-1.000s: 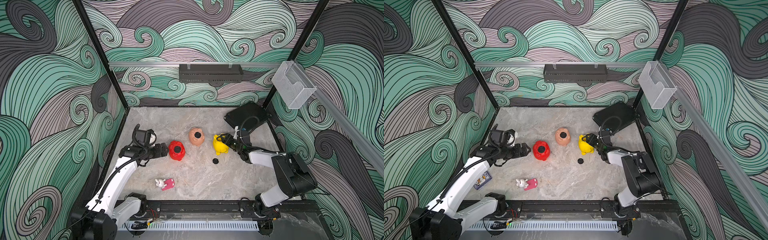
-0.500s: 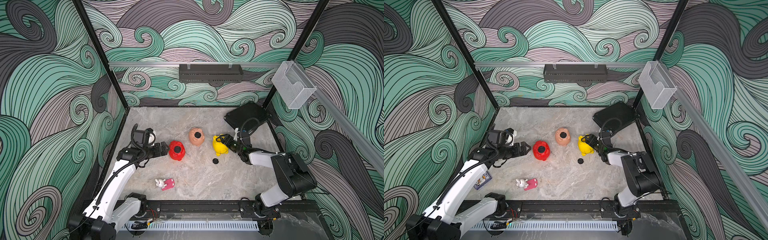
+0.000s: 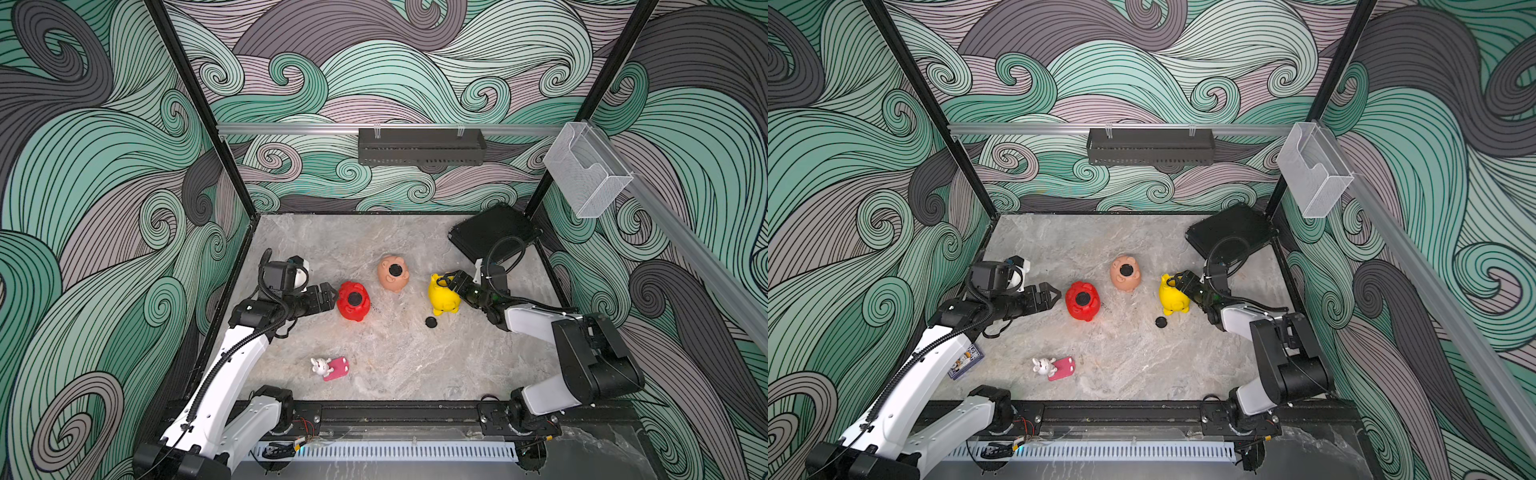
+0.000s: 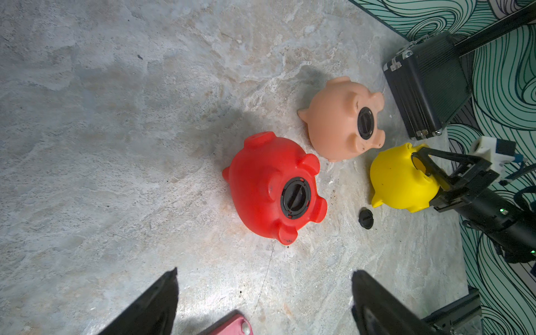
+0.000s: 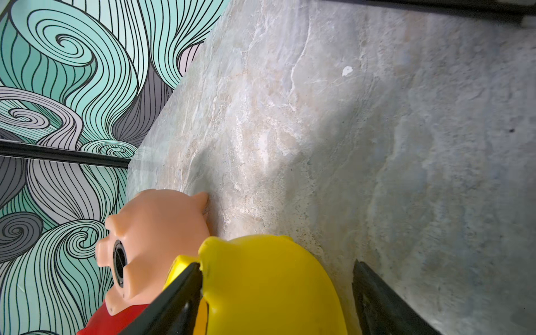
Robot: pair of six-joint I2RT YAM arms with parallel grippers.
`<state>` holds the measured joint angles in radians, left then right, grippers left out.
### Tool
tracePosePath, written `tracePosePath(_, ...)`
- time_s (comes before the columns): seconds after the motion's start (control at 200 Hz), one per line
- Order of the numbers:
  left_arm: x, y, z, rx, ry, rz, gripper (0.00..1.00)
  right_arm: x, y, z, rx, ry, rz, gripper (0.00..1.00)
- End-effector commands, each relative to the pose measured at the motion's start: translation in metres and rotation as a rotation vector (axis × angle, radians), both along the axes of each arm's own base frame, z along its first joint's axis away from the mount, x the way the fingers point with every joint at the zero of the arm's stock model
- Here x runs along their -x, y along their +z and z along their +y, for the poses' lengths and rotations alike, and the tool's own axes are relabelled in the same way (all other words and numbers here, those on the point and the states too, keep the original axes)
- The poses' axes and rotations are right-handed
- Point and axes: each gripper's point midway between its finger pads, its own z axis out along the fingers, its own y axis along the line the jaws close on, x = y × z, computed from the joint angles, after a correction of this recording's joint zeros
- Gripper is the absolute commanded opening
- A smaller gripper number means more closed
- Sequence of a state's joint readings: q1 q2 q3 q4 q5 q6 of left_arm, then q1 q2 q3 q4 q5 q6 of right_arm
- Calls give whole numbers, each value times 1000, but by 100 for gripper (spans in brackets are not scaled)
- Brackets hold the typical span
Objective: Close piggy banks
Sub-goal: Turn over the piggy bank at the center of the board.
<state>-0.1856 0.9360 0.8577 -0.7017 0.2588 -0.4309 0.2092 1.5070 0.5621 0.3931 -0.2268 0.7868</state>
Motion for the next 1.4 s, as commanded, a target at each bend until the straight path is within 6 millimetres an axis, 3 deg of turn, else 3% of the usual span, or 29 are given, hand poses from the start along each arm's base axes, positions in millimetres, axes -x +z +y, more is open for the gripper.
tracePosePath(0.0, 0, 9, -1, 22, 7, -23, 93, 12, -7, -5, 19, 22, 39, 83)
tracePosePath(0.405, -1, 20, -8, 59, -18, -35, 93, 16, 40, -16, 8, 51, -45, 87)
tracePosePath(0.585, -8, 39, -15, 93, -34, -50, 91, 28, 59, -20, 7, 42, -18, 83)
tracePosePath(0.746, -19, 63, -29, 188, -38, -49, 88, 54, 73, -24, -16, -5, 52, 75)
tracePosePath(0.921, -29, 86, -52, 287, -83, -5, 82, 100, 86, -26, 56, 3, 142, 70)
tracePosePath(1.161, -45, 117, -56, 275, -70, -26, 79, 159, 105, -21, 84, 72, 163, 64)
tracePosePath(1.396, -66, 119, -76, 321, -87, 8, 73, 180, 96, -1, 29, 145, 220, 57)
